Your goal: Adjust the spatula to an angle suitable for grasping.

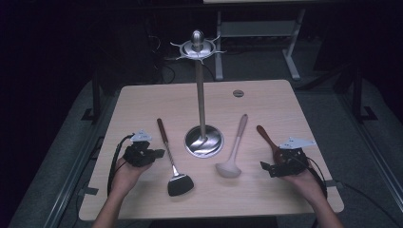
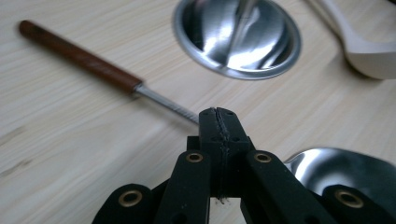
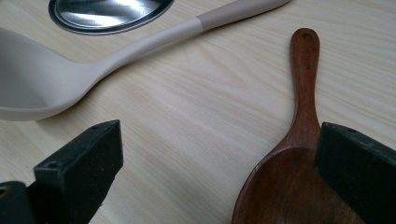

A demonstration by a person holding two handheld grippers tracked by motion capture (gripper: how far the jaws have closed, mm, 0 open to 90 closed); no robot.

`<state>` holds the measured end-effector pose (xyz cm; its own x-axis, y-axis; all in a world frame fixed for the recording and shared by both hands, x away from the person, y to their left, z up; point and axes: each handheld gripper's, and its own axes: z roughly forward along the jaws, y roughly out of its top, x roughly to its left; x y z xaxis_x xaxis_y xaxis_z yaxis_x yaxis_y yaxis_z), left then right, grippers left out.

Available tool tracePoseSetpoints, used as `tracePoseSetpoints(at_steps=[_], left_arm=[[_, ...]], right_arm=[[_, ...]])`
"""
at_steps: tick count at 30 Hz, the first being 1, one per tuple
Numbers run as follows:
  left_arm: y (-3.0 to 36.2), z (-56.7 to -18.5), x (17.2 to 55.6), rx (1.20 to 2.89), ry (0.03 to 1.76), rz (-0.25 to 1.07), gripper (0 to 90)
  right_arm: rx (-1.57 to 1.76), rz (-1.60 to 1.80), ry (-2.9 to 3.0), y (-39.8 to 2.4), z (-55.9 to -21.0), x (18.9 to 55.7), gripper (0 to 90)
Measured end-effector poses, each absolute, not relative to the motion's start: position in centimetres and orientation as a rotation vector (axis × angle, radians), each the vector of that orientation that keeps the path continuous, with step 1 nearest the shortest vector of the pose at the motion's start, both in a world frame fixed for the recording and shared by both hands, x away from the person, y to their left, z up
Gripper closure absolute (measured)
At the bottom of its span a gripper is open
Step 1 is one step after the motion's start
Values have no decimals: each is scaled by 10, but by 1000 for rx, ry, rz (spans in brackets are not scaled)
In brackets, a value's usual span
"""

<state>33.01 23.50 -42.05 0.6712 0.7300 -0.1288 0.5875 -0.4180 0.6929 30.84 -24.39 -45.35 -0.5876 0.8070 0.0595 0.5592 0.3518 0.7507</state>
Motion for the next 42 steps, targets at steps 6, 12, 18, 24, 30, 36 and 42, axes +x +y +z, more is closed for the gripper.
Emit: tracePoseSetpoints(at_steps=[6, 12, 18, 24, 30, 36, 42], left_arm=[[207, -429, 332, 2193, 983, 216, 900], [190, -442, 336, 2263, 967, 243, 900], [193, -448, 333, 2300, 988, 241, 900], [200, -449, 331, 2339, 994, 252, 900], [217, -448, 325, 2350, 1035, 272, 900], [232, -446, 323, 2347, 1082, 277, 900], [248, -442, 324, 2341, 1125, 301, 900]], right_arm=[[1214, 1082, 2296, -244, -454, 309, 8], [1214, 1078, 2293, -246, -454, 309, 8], [1221, 1066, 2291, -248, -454, 309, 8], [1218, 1065, 2296, -247, -455, 309, 9], [1224, 1059, 2293, -247, -455, 309, 10], [1227, 1055, 2295, -247, -455, 310, 10], [1221, 1050, 2298, -247, -455, 310, 10]])
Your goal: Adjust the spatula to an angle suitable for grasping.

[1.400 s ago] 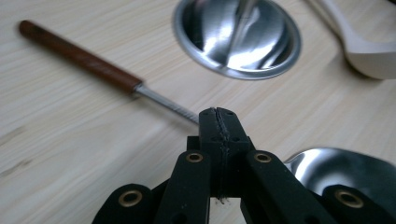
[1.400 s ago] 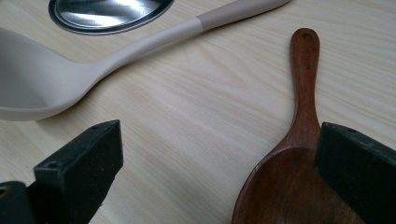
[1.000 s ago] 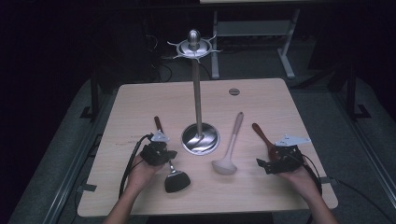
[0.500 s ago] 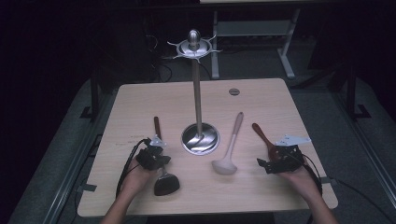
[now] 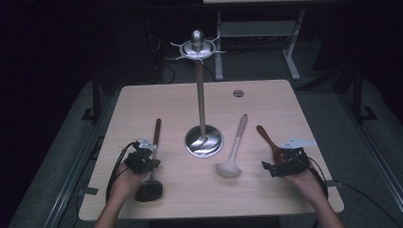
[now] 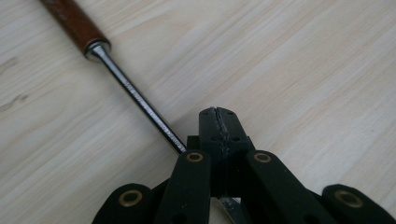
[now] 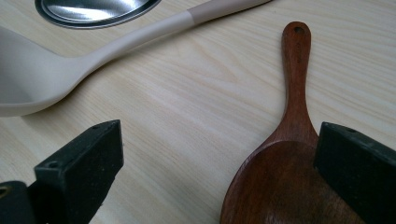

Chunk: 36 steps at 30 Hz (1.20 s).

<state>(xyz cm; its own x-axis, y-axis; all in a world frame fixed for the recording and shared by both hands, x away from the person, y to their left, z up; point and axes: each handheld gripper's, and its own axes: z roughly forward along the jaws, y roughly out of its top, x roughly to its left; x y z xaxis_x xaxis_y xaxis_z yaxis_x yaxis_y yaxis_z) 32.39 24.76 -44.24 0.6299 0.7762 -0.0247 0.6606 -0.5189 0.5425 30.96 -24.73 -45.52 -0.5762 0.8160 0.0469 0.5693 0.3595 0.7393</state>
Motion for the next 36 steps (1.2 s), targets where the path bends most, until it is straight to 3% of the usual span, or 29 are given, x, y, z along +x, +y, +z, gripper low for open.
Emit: tracePoseSetpoints(at_steps=[16, 28, 36], left_arm=[[279, -428, 332, 2215, 1209, 339, 900], [290, -419, 377, 2117, 1261, 410, 900], [294, -435, 409, 2083, 1304, 403, 900]], right_arm=[[1220, 1045, 2306, -246, -456, 310, 10], [1219, 1047, 2308, -245, -457, 311, 10], [1227, 1048, 2303, -248, -457, 311, 10]])
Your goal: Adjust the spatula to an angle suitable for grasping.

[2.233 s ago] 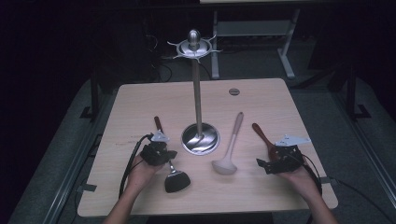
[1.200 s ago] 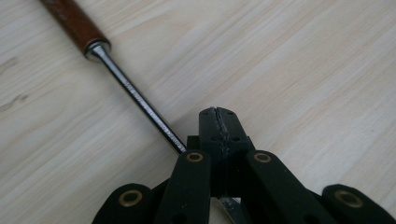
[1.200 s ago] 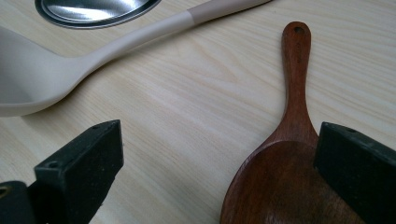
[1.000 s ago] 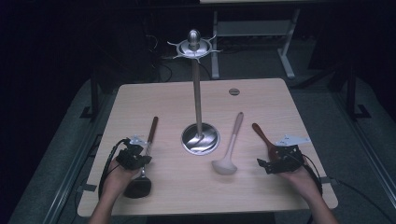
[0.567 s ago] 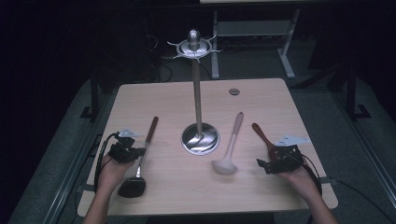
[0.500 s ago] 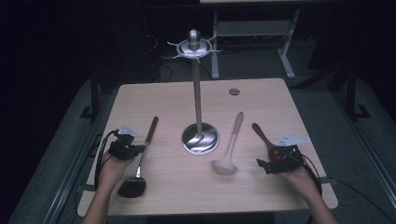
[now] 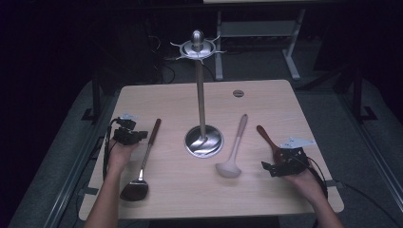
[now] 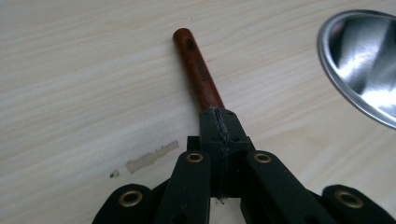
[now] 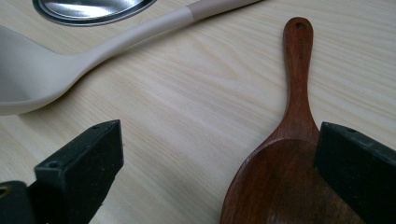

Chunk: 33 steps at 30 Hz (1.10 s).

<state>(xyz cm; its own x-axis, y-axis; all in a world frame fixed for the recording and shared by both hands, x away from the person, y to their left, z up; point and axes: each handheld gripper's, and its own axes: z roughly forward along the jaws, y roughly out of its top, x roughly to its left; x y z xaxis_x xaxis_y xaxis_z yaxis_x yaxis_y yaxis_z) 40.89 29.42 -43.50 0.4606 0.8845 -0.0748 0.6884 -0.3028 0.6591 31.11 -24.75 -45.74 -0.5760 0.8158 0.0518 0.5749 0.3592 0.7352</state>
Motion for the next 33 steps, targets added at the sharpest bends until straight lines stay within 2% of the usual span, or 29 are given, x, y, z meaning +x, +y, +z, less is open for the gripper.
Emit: tracePoseSetpoints(at_steps=[13, 24, 33], left_arm=[[289, -454, 420, 2094, 1328, 361, 900], [272, -456, 419, 2107, 1273, 299, 900], [250, -455, 417, 2181, 1185, 266, 900]], right_arm=[[1221, 1053, 2305, -247, -456, 310, 10], [1216, 1054, 2309, -246, -456, 311, 10], [1220, 1052, 2309, -246, -456, 311, 10]])
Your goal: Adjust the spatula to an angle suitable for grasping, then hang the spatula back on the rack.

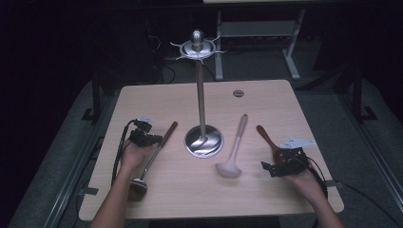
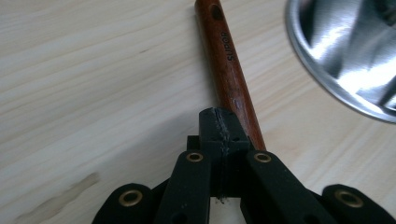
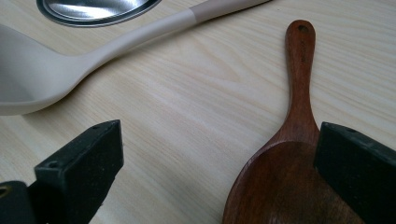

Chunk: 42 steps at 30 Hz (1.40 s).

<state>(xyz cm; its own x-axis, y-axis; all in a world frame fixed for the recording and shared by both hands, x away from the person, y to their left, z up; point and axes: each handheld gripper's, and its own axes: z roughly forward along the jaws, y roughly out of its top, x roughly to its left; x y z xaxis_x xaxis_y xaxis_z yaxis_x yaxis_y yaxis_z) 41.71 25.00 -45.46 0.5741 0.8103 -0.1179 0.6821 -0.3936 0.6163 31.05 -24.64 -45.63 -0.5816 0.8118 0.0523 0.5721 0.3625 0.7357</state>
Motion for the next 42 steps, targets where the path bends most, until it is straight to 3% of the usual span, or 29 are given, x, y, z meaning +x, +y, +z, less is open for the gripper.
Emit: tracePoseSetpoints(at_steps=[16, 25, 32, 42], left_arm=[[233, -447, 411, 2218, 1104, 215, 897], [231, -428, 404, 2251, 1106, 197, 764], [220, -418, 407, 2351, 1123, 233, 611], [199, -425, 417, 2498, 1124, 206, 563]], right_arm=[[1216, 1053, 2305, -246, -456, 310, 10], [1217, 1048, 2308, -246, -456, 310, 10], [1218, 1051, 2308, -246, -456, 310, 10], [1221, 1050, 2310, -246, -457, 310, 10]])
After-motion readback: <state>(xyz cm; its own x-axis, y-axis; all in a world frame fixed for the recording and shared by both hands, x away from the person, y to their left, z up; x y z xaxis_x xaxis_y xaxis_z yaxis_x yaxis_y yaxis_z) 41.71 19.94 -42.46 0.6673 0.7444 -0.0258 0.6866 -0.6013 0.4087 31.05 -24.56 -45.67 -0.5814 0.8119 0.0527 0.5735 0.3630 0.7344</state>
